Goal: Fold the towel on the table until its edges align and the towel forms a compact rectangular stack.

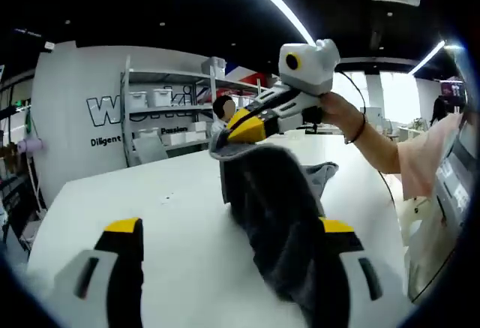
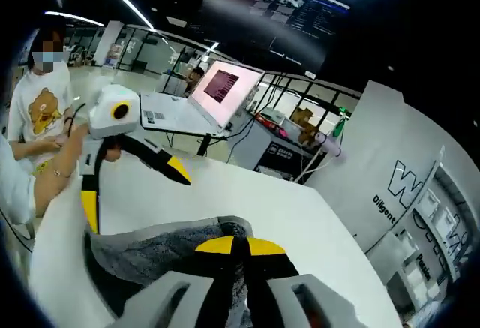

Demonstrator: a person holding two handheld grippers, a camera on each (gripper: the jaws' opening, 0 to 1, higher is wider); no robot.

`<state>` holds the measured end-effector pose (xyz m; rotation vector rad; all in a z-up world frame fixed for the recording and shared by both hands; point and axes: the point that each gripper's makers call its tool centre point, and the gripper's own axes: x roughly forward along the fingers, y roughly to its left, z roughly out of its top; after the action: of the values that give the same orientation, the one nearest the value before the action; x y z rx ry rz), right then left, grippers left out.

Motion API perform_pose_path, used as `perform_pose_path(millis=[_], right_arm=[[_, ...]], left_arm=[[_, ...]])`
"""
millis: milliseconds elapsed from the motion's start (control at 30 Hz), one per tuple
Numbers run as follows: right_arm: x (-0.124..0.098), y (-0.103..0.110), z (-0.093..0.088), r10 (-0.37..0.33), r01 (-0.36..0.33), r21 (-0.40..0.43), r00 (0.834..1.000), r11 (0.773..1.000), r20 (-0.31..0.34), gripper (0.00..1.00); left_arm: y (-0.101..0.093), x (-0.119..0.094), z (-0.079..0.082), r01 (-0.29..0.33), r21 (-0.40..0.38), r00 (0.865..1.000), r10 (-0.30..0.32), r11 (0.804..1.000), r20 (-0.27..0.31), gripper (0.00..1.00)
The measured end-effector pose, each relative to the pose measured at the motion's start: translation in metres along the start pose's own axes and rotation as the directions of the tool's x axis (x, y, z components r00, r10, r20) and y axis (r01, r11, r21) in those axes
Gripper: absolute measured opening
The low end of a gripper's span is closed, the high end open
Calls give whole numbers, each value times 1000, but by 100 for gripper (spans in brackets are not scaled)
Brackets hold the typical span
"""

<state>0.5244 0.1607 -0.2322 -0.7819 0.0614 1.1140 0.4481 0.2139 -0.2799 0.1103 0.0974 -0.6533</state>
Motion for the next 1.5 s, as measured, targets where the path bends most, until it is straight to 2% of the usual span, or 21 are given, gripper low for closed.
perform_pose_path(millis=[100,200,267,400,567,700,867,967,1000,1067,1133,1200,1367,1500], right_arm=[[26,-3,0,-5,4,-23,999,1000,-36,3],[51,-7,2,-19,18,-30,999,999,-42,3],[66,-12,3,-40,39,-29,998,999,-43,3],[98,-18,11,-62,61,-10,998,998,-32,3],[129,-23,16,-91,91,8,996,996,-17,3],[160,-22,-1,-100,101,21,993,995,-59,3],[184,-12,-25,-79,82,31,991,996,-107,4],[190,-9,-38,-91,97,45,989,994,-118,8],[190,-8,-40,-86,95,72,990,993,-114,12],[188,-10,-41,-97,107,95,990,990,-103,27],[182,-17,-41,-122,132,98,987,986,-105,34],[174,-25,-35,-147,155,93,985,984,-87,38],[141,-42,-25,-175,180,128,983,975,-54,70],[108,-48,-25,-167,171,153,985,973,-36,77]], left_arm=[[11,-7,3,-41,-10,999,41,999,22,99],[16,-12,4,-56,-18,998,56,998,35,99],[17,-12,3,-55,-21,998,56,998,39,99],[19,-6,-3,-62,-13,998,62,998,1,99],[18,-4,-1,-41,-13,999,41,999,6,99],[17,2,-6,-31,-13,999,31,999,-17,99],[11,9,-13,-2,0,998,2,1000,-59,99],[7,12,-19,10,9,996,-9,1000,-86,99],[6,12,-19,10,11,996,-9,1000,-91,99],[6,12,-20,10,10,996,-10,1000,-93,99],[5,13,-20,15,7,995,-14,1000,-95,99],[4,13,-21,15,9,995,-14,1000,-100,99],[2,16,-28,16,13,992,-15,1000,-128,99],[2,19,-33,20,10,989,-18,1000,-148,99]])
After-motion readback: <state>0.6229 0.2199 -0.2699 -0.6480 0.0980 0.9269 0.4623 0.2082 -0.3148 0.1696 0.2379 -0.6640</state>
